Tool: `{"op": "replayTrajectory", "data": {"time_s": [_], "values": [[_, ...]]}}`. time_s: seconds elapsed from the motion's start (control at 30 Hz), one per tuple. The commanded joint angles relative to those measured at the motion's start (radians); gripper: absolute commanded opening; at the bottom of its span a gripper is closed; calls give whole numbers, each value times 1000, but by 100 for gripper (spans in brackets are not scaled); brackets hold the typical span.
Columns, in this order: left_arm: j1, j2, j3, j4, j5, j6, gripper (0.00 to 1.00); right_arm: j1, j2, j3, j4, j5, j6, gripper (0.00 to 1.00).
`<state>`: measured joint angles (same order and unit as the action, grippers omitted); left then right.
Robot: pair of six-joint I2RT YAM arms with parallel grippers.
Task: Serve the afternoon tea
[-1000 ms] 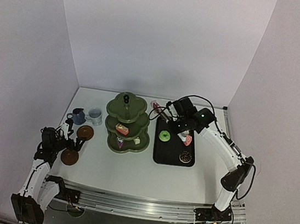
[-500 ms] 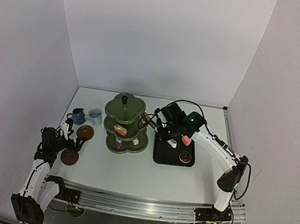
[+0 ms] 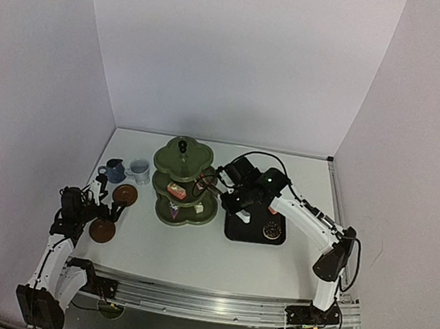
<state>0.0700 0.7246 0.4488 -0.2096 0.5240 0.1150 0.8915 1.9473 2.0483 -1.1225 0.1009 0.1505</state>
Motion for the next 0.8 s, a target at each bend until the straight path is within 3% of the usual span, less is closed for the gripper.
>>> {"op": "replayTrajectory", "data": {"time_s": [0.0,0.27,0.77], "values": [[-1,-13,-2,16,18,13,100,12,39,71,23,5,10,8],[-2,-14,-2,15,17,14,99,15,46,94,24,20,8,35],[-1,-11,-2,14,26,13,99,15,-70,45,25,117,26,39]]}}
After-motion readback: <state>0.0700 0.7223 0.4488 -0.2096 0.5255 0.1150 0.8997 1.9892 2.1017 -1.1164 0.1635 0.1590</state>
